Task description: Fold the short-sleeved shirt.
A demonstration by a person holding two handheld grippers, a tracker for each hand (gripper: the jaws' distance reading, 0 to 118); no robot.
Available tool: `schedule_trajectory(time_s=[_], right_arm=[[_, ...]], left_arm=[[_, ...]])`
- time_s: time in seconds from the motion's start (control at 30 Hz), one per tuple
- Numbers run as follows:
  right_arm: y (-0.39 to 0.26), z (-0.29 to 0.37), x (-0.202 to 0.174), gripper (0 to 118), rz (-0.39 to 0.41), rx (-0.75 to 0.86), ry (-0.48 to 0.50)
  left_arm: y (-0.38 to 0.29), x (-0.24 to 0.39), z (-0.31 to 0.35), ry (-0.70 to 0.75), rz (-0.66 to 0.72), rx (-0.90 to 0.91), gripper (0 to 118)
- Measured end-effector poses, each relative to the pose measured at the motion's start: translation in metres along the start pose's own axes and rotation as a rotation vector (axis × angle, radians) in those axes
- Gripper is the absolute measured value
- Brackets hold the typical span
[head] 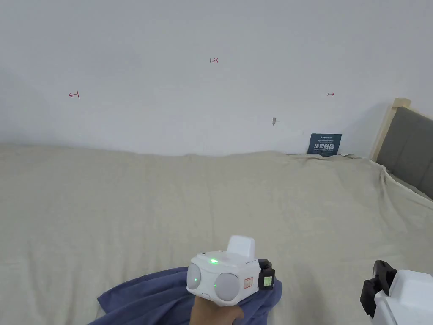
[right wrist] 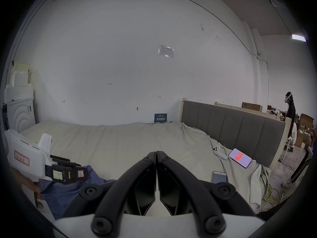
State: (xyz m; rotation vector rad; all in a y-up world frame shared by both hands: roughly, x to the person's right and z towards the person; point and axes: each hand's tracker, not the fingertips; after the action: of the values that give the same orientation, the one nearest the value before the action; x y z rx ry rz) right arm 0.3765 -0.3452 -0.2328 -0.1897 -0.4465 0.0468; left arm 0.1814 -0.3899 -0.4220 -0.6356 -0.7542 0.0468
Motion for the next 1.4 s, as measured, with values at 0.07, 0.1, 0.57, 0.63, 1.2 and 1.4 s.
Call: schedule_trajectory(time_s=[0.07,0.1,0.57,0.63,1.2,1.4], right_arm=[[-0.001,-0.001,-0.005,0,-0.004,-0.004,0.011],[-0.001,-0.002,-0.008,0,-0.005,-0.005,0.016],[-0.001,-0.007,-0.069,0,0.006,0.004,0.128],[-0.002,-0.006,-0.078,0,0.009,0.007,0.145],[-0.016,-0.007,-0.127,0,0.036,-0.025,0.240],[-0.016,-0.008,-0.129,0,0.045,-0.031,0.245]], left_arm=[[0.004,-0.012,0.010,0.015,0.002,0.044,65],[0.006,-0.017,0.018,0.028,-0.003,0.070,65],[-0.035,-0.116,0.169,0.357,-0.080,0.257,21],[-0.049,-0.129,0.186,0.411,-0.062,0.255,14],[-0.120,-0.234,0.213,0.472,0.325,0.058,22],[-0.130,-0.226,0.176,0.452,0.283,-0.158,87]])
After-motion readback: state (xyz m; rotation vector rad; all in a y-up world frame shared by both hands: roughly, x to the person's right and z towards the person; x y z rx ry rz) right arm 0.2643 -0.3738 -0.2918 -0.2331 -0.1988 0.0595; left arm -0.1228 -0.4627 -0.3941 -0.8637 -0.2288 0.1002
